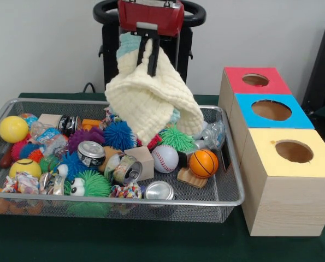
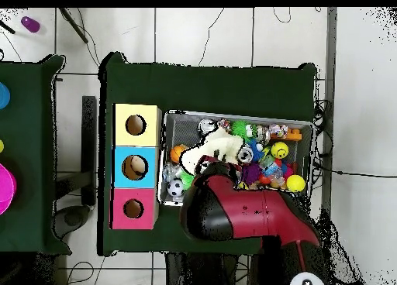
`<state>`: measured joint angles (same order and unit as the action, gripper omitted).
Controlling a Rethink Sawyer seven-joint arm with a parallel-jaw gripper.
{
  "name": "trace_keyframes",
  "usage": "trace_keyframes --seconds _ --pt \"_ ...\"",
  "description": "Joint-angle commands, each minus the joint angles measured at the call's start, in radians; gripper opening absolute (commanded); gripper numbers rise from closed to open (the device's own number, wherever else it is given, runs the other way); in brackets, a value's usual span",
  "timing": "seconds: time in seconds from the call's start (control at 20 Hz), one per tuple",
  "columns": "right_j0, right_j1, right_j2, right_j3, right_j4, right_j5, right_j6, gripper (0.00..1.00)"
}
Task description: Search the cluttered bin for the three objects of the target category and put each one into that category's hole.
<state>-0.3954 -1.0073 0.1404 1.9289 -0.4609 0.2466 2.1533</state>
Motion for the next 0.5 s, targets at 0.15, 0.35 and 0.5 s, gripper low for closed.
trace_keyframes --seconds 0.15,0.35,0.5 --pt "0.004 0.021 -0.054 0.018 -0.073 -0.041 0.044 0.00" --pt "0.000 0.031 -0.065 -0.018 -0.079 0.040 -0.005 0.00" --pt "-0.040 0.012 -0.016 -0.011 -0.043 0.131 -0.081 0.00"
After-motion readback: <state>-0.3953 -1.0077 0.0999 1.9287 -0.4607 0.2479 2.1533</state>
